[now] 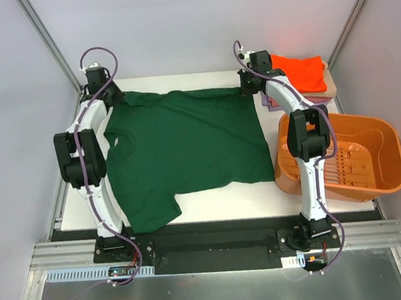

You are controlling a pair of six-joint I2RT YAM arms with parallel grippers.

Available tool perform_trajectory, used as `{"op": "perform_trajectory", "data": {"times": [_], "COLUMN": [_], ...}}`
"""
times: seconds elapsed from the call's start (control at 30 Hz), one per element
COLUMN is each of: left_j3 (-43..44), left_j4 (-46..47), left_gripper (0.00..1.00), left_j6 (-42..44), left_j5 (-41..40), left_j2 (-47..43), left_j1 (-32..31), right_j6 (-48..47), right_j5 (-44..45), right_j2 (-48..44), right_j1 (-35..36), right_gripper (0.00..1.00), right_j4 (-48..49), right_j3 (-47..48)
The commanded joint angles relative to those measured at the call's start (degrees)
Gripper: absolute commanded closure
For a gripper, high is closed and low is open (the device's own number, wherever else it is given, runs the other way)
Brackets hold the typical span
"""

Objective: Fold and stack the t-shirts
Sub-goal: Flatten out the tshirt, then fold the flattened tshirt in 1/3 of the way

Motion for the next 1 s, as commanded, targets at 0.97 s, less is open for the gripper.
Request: {"op": "perform_trajectory", "data": {"times": [0.97], "left_j3": [-42.0], "left_j4": [-12.6], "left_gripper": [1.00], "left_j6": [-18.0], "left_j5": [-4.2], "left_j2": [-48.7], "left_j1": [-2.6], "right_j6": [-10.9], "right_j5": [-0.3], "right_j2": [-10.5], "right_j1": [-2.0], "right_gripper": [0.97], "right_j4": [-9.7], "right_j3": [-0.1]}}
